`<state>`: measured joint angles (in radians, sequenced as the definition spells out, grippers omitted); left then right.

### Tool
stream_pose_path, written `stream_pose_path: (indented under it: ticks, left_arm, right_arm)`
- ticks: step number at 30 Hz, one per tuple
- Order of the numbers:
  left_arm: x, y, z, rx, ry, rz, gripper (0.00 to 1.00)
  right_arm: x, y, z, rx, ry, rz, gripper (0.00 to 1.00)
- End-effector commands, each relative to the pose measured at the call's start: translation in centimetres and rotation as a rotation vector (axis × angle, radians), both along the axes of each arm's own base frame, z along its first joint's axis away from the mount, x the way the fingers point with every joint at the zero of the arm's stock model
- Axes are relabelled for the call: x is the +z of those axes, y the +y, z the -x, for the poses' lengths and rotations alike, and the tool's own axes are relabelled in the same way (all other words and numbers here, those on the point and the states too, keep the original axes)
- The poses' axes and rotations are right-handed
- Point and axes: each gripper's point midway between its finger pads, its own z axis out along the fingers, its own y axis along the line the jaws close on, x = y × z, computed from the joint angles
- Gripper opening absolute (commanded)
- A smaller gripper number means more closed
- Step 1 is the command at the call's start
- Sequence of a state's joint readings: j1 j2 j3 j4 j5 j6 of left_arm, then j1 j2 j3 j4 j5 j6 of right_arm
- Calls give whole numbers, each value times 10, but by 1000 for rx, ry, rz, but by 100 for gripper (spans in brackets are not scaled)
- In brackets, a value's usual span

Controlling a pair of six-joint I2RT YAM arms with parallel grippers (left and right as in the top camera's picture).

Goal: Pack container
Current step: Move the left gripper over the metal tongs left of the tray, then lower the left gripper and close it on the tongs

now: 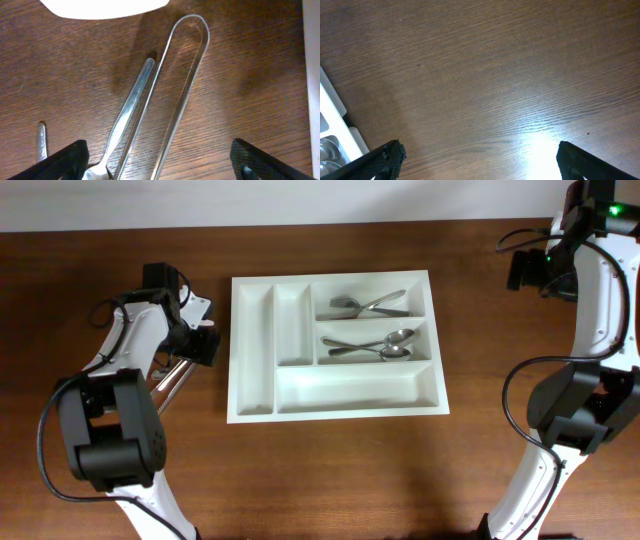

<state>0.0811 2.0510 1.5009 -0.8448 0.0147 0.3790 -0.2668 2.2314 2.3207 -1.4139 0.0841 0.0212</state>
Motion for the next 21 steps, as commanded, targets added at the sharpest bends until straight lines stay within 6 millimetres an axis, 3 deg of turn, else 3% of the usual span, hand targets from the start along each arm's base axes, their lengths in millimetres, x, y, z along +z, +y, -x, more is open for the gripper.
stream_pose_path:
  ticks: [1,9,15,19,21]
  left_arm:
    - [-1,7,-6,1,-17,3,89]
    - [-20,25,-10,42,-10,5,89]
    - [-44,10,-8,28,27,92,89]
    - [-47,9,-9,26,29,99,89]
    - [-47,9,-10,26,24,97,75]
  right_arm:
    - [15,3,0,11,-33,9,99]
    - [15,3,0,11,-33,9,99]
    - [15,3,0,11,-33,9,99]
    - [15,3,0,11,-33,9,99]
    - [15,3,0,11,-33,9,99]
